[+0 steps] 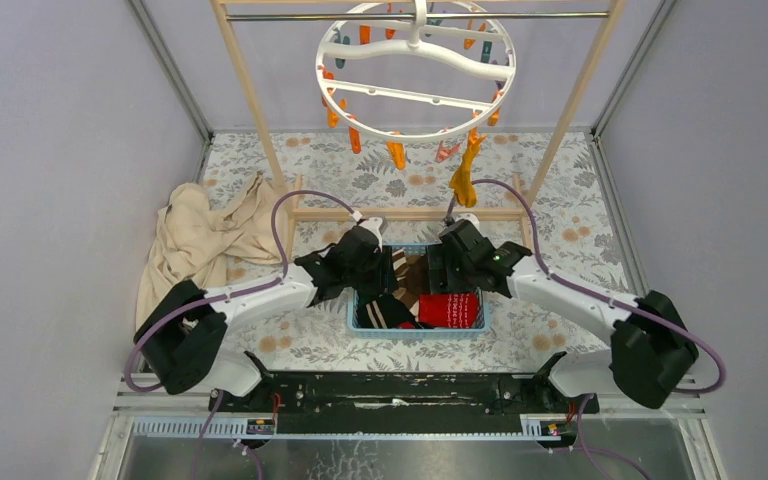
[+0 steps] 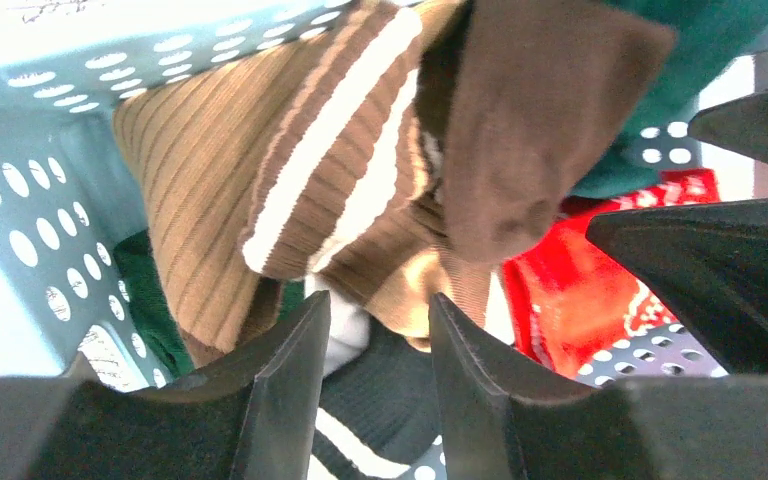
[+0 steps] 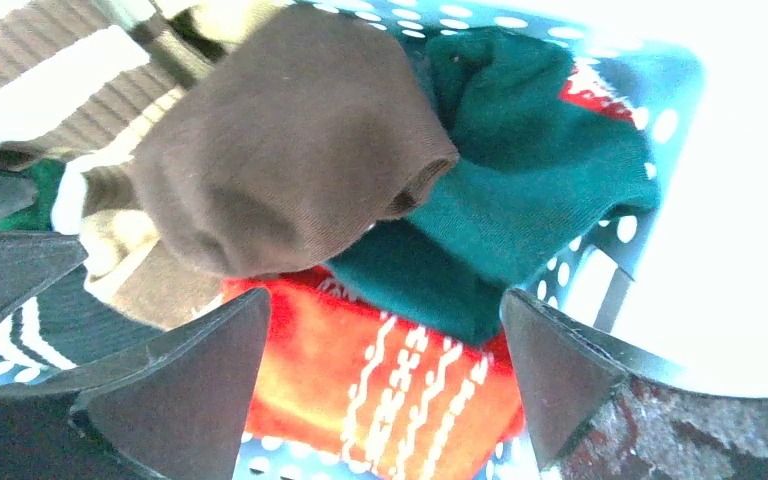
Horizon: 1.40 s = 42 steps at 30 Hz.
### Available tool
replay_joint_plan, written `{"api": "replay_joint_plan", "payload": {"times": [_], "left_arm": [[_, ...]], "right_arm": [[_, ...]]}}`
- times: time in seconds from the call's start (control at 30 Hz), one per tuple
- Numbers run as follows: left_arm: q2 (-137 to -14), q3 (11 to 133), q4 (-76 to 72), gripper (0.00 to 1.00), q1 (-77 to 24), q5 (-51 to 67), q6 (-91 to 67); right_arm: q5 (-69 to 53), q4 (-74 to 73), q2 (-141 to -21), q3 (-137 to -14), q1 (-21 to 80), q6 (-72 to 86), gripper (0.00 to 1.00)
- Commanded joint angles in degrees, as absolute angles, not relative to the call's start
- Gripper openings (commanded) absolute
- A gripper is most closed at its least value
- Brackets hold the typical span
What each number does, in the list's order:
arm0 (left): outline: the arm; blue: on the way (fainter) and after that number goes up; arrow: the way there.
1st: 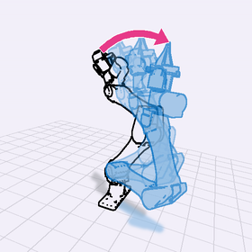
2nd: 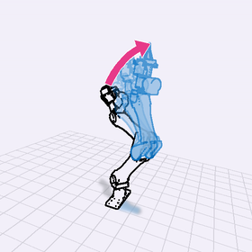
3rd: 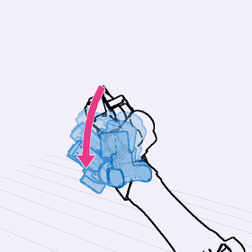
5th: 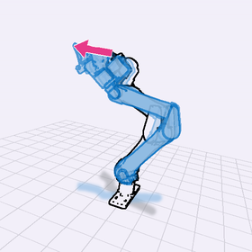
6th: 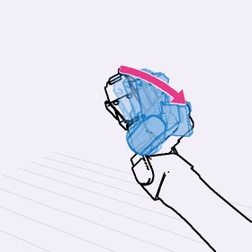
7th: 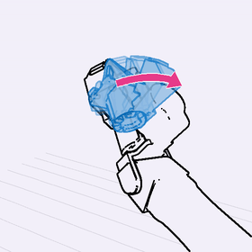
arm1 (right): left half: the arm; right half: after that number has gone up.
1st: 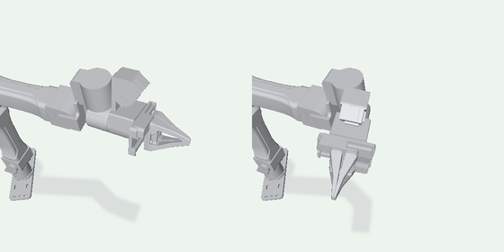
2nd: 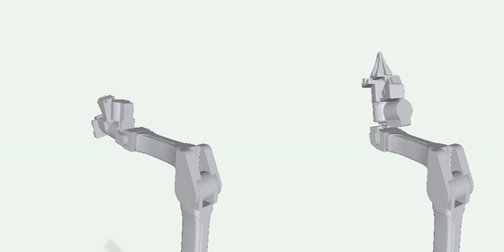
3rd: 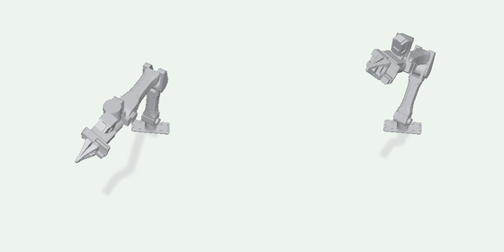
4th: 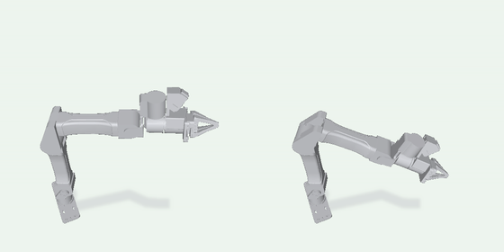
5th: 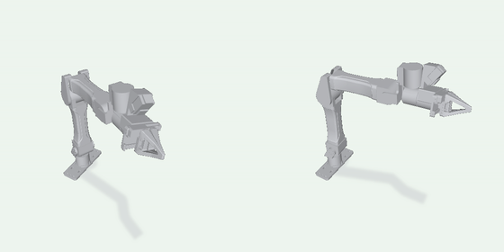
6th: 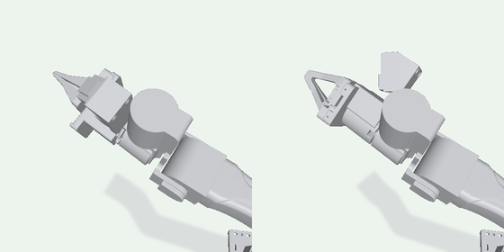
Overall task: Remove the socks clipped to the hanger
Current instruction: Place the sock in the bin, then remove the sock from the hanger.
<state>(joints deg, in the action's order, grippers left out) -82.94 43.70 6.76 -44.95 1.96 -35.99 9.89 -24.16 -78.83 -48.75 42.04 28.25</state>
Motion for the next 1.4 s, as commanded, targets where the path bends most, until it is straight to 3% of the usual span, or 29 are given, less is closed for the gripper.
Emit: {"api": "replay_joint_plan", "payload": {"times": [0.0, 0.17, 0.87, 1.23, 1.27, 1.33, 1.37], "left_arm": [[-78.79, 48.04, 11.25, 0.50, -44.66, 4.92, -36.68], [-75.56, 50.62, 13.71, 0.57, -44.73, 7.01, -36.29], [-70.95, 56.24, 18.00, 0.64, -44.72, 10.16, -35.36], [-68.49, 56.25, 18.60, 0.71, -44.71, 8.94, -34.90], [-68.40, 56.17, 18.63, 0.73, -44.73, 8.84, -34.94], [-68.05, 56.00, 18.63, 0.95, -44.68, 8.65, -34.95], [-67.92, 55.86, 18.63, 0.98, -44.72, 8.55, -35.02]], "right_arm": [[9.82, -28.92, -72.11, -51.39, 41.62, 26.74, 0.94], [7.96, -29.50, -66.40, -52.80, 41.62, 25.47, 0.96], [8.21, -29.14, -52.08, -55.61, 41.58, 23.87, 0.96], [14.41, -27.39, -47.76, -56.34, 41.58, 24.42, 0.89], [14.53, -27.01, -47.79, -56.65, 41.62, 24.27, 0.88], [14.52, -26.35, -48.10, -57.45, 41.59, 23.82, 0.85], [14.34, -25.90, -48.28, -57.78, 41.58, 23.58, 0.84]]}}
